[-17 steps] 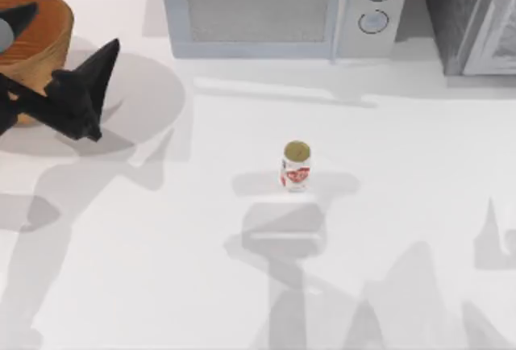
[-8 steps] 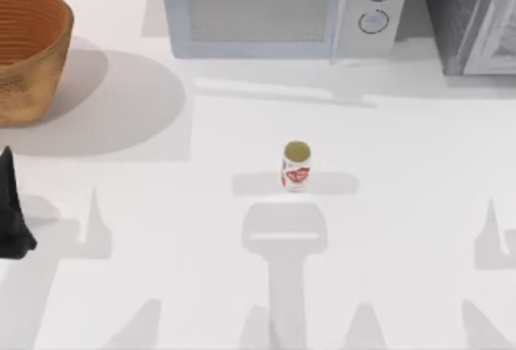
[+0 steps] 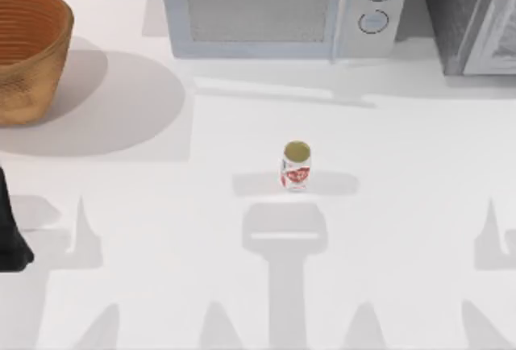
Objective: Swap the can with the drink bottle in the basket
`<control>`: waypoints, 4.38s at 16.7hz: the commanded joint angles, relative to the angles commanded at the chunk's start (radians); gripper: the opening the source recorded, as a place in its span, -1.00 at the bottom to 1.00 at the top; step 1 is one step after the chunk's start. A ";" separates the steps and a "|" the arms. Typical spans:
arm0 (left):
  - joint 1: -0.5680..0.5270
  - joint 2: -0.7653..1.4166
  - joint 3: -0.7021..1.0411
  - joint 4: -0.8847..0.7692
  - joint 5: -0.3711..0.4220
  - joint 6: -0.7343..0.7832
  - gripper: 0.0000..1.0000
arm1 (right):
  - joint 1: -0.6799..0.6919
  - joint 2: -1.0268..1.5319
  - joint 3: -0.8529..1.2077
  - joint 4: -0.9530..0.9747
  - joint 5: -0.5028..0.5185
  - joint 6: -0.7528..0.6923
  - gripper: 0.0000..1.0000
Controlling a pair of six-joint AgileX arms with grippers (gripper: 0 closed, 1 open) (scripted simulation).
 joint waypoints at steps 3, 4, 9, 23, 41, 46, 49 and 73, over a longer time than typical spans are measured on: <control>0.003 0.014 0.002 0.010 0.004 0.001 1.00 | 0.000 0.000 0.000 0.000 0.000 0.000 1.00; 0.014 0.035 0.000 0.028 0.010 0.003 1.00 | 0.000 0.000 0.000 0.000 0.000 0.000 1.00; 0.108 0.287 0.003 0.244 0.093 0.025 1.00 | 0.000 0.000 0.000 0.000 0.000 0.000 1.00; 0.473 1.494 0.059 1.227 0.502 0.129 1.00 | 0.000 0.000 0.000 0.000 0.000 0.000 1.00; 0.464 1.869 0.192 1.441 0.491 0.122 1.00 | 0.000 0.000 0.000 0.000 0.000 0.000 1.00; 0.409 1.937 0.266 1.443 0.439 0.108 1.00 | 0.000 0.000 0.000 0.000 0.000 0.000 1.00; 0.409 1.937 0.266 1.443 0.439 0.108 0.85 | 0.000 0.000 0.000 0.000 0.000 0.000 1.00; 0.435 1.914 0.274 1.418 0.432 0.108 -1.00 | 0.000 0.000 0.000 0.000 0.000 0.000 1.00</control>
